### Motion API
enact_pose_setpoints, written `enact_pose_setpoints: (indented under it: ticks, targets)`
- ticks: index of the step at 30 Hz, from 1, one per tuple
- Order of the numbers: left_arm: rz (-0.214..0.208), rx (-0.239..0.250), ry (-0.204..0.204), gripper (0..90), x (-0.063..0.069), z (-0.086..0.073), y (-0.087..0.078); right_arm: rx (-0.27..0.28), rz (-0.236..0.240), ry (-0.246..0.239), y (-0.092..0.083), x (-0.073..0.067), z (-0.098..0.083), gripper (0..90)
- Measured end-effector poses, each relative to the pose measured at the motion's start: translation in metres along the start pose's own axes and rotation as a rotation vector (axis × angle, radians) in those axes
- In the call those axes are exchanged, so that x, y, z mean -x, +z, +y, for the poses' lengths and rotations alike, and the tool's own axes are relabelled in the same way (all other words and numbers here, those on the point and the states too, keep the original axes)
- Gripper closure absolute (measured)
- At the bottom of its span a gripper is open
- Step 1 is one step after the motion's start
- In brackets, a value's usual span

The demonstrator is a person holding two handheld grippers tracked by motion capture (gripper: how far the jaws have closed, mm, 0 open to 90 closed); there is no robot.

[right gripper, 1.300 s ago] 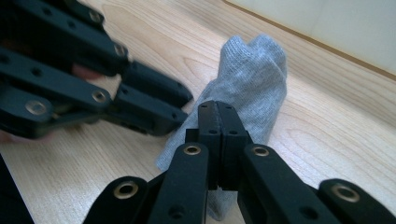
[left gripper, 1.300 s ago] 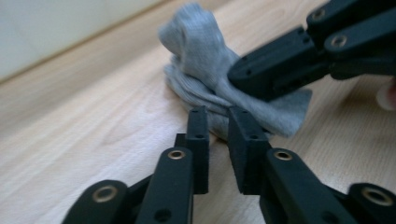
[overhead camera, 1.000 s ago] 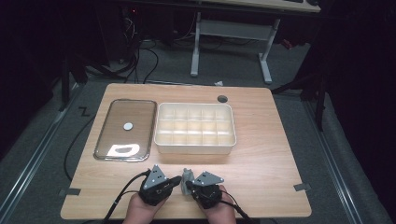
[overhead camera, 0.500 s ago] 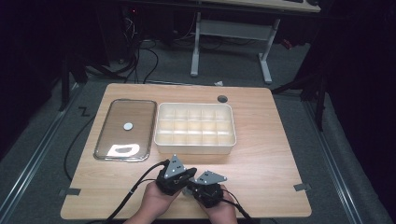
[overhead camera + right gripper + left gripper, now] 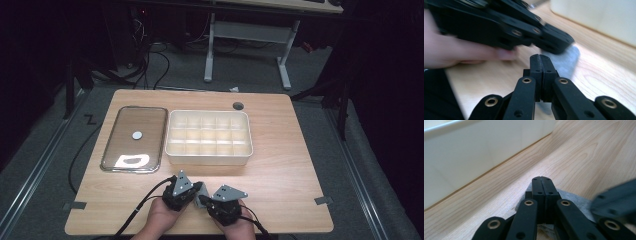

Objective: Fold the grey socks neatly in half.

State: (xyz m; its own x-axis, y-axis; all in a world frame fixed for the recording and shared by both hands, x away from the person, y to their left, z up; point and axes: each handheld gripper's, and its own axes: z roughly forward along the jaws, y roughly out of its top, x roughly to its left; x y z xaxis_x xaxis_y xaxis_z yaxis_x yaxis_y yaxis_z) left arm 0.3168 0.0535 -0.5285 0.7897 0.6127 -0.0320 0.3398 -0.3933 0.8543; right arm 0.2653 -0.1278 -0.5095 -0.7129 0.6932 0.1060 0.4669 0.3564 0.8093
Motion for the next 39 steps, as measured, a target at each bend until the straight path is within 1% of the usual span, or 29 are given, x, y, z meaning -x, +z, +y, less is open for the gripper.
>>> enact_pose_setpoints:
  ticks: [2, 4, 6, 8, 11, 14, 16, 17, 18, 19, 20, 21, 22, 23, 24, 25, 26, 27, 29, 30, 31, 32, 34, 35, 36, 37, 39]
  targets:
    - [-0.002, 0.009, -0.004, 90.0, 0.0, -0.002, 0.0, -0.031, 0.008, -0.015, 0.002, -0.004, -0.002, 90.0]
    - [-0.009, 0.012, -0.008, 90.0, -0.001, -0.003, 0.0, -0.081, -0.004, -0.013, 0.011, -0.004, -0.006, 90.0]
    - [-0.013, 0.007, -0.012, 90.0, -0.002, -0.003, -0.001, -0.086, 0.017, 0.019, 0.015, -0.001, -0.009, 90.0]
    - [-0.019, 0.005, -0.022, 90.0, -0.003, -0.004, -0.001, -0.096, 0.008, 0.002, 0.015, -0.003, -0.009, 90.0]
    - [-0.023, 0.003, -0.027, 90.0, -0.004, -0.004, -0.001, -0.093, 0.011, 0.005, 0.016, -0.003, -0.01, 90.0]
    - [-0.014, 0.004, -0.018, 90.0, -0.002, -0.004, -0.001, -0.097, 0.013, 0.005, 0.015, -0.003, -0.008, 90.0]
    - [-0.01, 0.005, -0.014, 90.0, -0.002, -0.004, -0.001, -0.101, 0.007, 0.015, 0.011, -0.004, -0.005, 90.0]
    - [-0.012, 0.005, -0.018, 90.0, -0.002, -0.004, -0.001, -0.092, 0.002, 0.018, 0.008, -0.004, -0.003, 87.5]
    - [-0.013, 0.004, -0.019, 90.0, -0.002, -0.004, -0.001, -0.06, 0.001, 0.032, 0.0, -0.002, 0.001, 83.0]
    - [-0.013, 0.004, -0.019, 90.0, -0.002, -0.004, -0.001, -0.06, 0.001, 0.032, 0.0, -0.002, 0.001, 83.0]
    - [-0.012, 0.004, -0.017, 90.0, -0.002, -0.004, -0.001, -0.034, -0.007, 0.054, -0.005, 0.002, 0.004, 79.6]
    - [-0.012, 0.004, -0.016, 90.0, -0.002, -0.004, -0.001, -0.034, -0.007, 0.054, -0.005, 0.002, 0.004, 79.6]
    - [-0.011, 0.005, -0.016, 90.0, -0.002, -0.004, -0.001, -0.026, -0.012, 0.069, -0.006, 0.005, 0.005, 77.2]
    - [-0.012, 0.005, -0.018, 90.0, -0.002, -0.004, -0.001, -0.024, -0.029, 0.089, -0.006, 0.008, 0.006, 73.2]
    - [-0.012, 0.005, -0.016, 90.0, -0.002, -0.004, -0.002, -0.024, -0.044, 0.121, -0.005, 0.013, 0.006, 69.8]
    - [-0.01, 0.005, -0.014, 90.0, -0.002, -0.004, -0.002, -0.022, -0.039, 0.146, -0.005, 0.017, 0.005, 67.6]
    - [-0.009, 0.004, -0.012, 90.0, -0.002, -0.004, -0.002, -0.029, -0.04, 0.173, -0.003, 0.019, 0.005, 64.3]
    - [-0.009, 0.005, -0.011, 90.0, -0.001, -0.004, -0.002, -0.038, -0.044, 0.184, -0.002, 0.021, 0.005, 62.7]
    - [-0.007, 0.004, -0.01, 90.0, -0.001, -0.004, -0.002, -0.066, -0.039, 0.204, 0.003, 0.024, 0.003, 58.1]
    - [-0.008, 0.004, -0.011, 90.0, -0.001, -0.004, -0.002, -0.08, -0.041, 0.212, 0.007, 0.024, 0.002, 51.9]
    - [-0.008, 0.004, -0.011, 90.0, -0.001, -0.004, -0.002, -0.08, -0.041, 0.212, 0.007, 0.024, 0.002, 51.9]
    - [-0.008, 0.006, -0.011, 90.0, -0.002, -0.004, -0.002, -0.104, -0.051, 0.221, 0.014, 0.025, 0.0, 44.9]
    - [-0.007, 0.009, -0.013, 89.9, -0.002, -0.004, -0.002, -0.11, -0.051, 0.224, 0.015, 0.025, -0.001, 44.8]
    - [-0.008, 0.009, -0.015, 89.8, -0.002, -0.004, -0.002, -0.117, -0.041, 0.235, 0.018, 0.026, -0.002, 45.0]
    - [-0.012, 0.012, -0.024, 89.8, -0.003, -0.004, -0.002, -0.117, -0.041, 0.235, 0.018, 0.026, -0.002, 45.0]
    - [-0.026, 0.015, -0.039, 89.2, -0.005, -0.004, -0.003, -0.12, -0.035, 0.24, 0.018, 0.027, -0.002, 45.6]
    - [-0.058, 0.016, -0.09, 84.7, -0.012, -0.004, -0.003, -0.115, -0.019, 0.252, 0.019, 0.029, -0.003, 46.3]
